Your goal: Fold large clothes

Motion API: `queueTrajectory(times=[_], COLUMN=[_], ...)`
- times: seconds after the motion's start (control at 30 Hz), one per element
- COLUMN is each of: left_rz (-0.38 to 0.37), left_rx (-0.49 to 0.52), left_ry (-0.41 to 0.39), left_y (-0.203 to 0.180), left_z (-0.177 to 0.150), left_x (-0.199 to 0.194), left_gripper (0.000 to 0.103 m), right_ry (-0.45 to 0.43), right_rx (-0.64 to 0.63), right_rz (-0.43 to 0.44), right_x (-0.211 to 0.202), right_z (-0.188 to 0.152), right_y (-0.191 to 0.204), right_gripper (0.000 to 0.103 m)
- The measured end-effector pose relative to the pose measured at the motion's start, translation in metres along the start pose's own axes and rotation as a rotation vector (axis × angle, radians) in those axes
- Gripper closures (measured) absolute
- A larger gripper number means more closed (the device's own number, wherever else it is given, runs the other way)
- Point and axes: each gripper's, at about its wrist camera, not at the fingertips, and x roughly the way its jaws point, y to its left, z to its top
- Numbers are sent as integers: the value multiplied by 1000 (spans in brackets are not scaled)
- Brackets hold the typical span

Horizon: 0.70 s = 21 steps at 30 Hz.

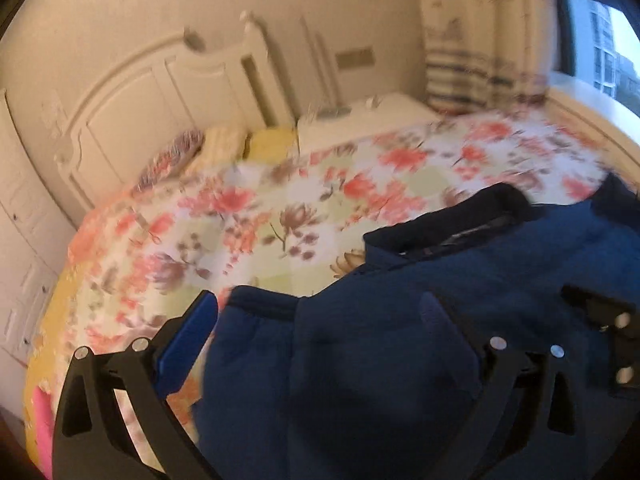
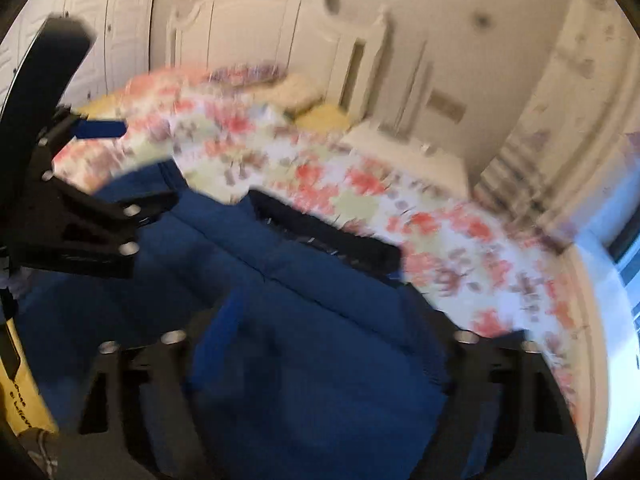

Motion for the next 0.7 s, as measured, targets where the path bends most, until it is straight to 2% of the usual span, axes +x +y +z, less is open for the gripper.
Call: queueTrajectory(times=[0.03, 0.07, 0.1, 0.17, 0.23, 0.33, 0.37, 0.4, 0.43, 0.53, 0.6, 0.7], left_rz=[4, 13, 6, -38, -28, -9, -5, -3, -7, -18, -23, -27], left_rx=[-5, -3, -5, -45, -33, -17, -14, -12, -14, -23, -26, -33], left_ry=[22, 56, 91, 110, 109, 107, 104, 102, 101, 107, 107, 108], left_y=[0, -3, -5, 0, -1, 1, 2, 0, 2, 4, 4, 1], left_z=[-4, -10, -17, -23, -23, -25, -25, -26, -26, -26, -27, -27], left_x=[14, 31, 45, 56, 58, 61, 61, 61, 61, 63, 61, 63], left_gripper=[3, 2, 2, 2, 2, 2, 2, 2, 2, 2, 2, 2], right_ry=[51, 99, 105, 110, 102, 40, 34, 78, 108, 112, 94, 57], right_rx=[2, 40, 98, 135, 107, 131, 122, 95, 80, 28, 19, 97], right_rz=[-7, 48, 102, 131, 109, 109, 75, 9, -4, -20, -68, -169], right_x=[20, 38, 44, 40, 31, 21, 26, 41, 52, 50, 33, 12], right_z=[-3, -8, -9, -9, -6, 9, 13, 13, 12, 12, 8, -11], right_y=[-2, -7, -15, -23, -21, -20, -17, -12, -7, -5, -18, -60], right_gripper=[40, 40, 40, 40, 40, 40, 40, 40, 39, 38, 38, 36])
